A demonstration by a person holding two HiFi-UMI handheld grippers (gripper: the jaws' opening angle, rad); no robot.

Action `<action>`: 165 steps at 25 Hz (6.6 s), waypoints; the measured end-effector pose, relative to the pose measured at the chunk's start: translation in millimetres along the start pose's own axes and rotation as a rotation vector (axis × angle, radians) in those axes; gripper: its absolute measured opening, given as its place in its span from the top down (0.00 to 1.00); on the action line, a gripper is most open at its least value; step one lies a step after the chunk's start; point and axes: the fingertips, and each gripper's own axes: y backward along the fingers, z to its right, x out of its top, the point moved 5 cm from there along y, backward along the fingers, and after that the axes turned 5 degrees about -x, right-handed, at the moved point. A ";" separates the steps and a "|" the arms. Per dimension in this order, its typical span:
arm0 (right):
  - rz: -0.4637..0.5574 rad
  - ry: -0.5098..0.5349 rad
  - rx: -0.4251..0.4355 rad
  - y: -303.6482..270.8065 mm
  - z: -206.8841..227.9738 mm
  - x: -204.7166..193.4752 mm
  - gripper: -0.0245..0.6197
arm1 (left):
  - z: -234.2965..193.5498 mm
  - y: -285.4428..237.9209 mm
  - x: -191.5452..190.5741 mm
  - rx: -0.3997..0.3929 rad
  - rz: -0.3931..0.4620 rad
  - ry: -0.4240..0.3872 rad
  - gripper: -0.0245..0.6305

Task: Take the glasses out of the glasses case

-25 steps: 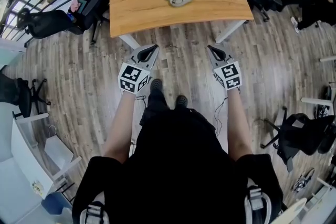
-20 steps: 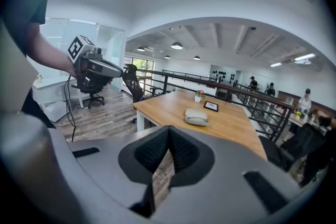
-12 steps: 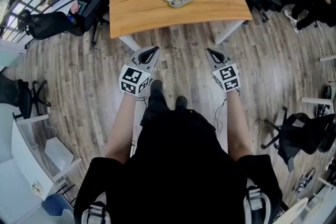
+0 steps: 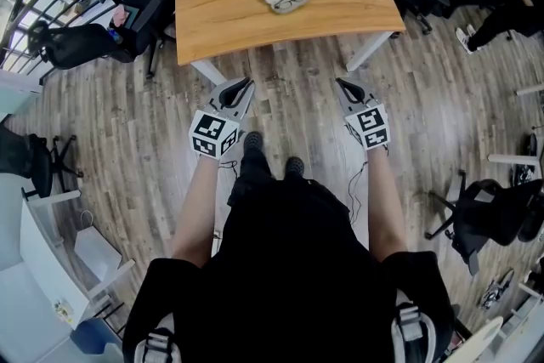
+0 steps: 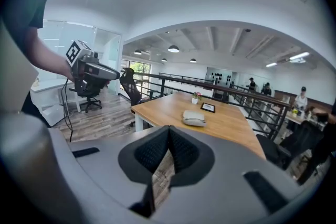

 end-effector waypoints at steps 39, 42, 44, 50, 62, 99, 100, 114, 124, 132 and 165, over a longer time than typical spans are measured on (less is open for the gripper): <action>0.038 -0.132 -0.069 -69.8 -7.4 30.5 0.57 | -96.1 -24.0 0.3 -0.124 -0.016 0.017 0.56; 0.026 -0.146 -0.104 -80.1 -5.1 35.8 0.57 | -113.8 -32.3 1.8 -0.156 -0.021 0.015 0.56; 0.019 -0.152 -0.129 -86.9 -4.1 39.0 0.57 | -124.8 -37.2 0.8 -0.181 -0.024 0.015 0.56; -0.005 -0.173 -0.206 -103.2 -4.9 44.9 0.58 | -152.2 -48.8 -0.9 -0.261 -0.029 0.010 0.56; -0.056 -0.189 -0.231 -127.3 2.2 43.6 0.60 | -189.5 -68.3 -4.2 -0.292 -0.051 0.023 0.56; -0.064 -0.048 0.253 -284.6 173.6 29.8 0.69 | -210.4 -186.2 2.0 0.167 -0.054 0.189 0.56; -0.072 -0.041 0.253 -289.5 172.7 32.3 0.69 | -217.4 -188.1 2.2 0.164 -0.048 0.193 0.56; -0.116 0.019 0.289 -358.7 175.0 52.7 0.71 | -286.5 -225.7 1.0 0.107 -0.028 0.208 0.56; -0.171 0.085 0.442 -422.5 192.1 42.7 0.73 | -314.5 -247.1 -8.4 0.217 -0.029 0.274 0.56; -0.250 0.196 0.689 -462.5 175.6 19.3 0.73 | -310.4 -256.5 -29.6 0.364 -0.080 0.382 0.56; -0.389 0.674 1.169 -489.8 132.4 -18.5 0.92 | -289.7 -255.1 -71.9 0.547 -0.075 0.541 0.56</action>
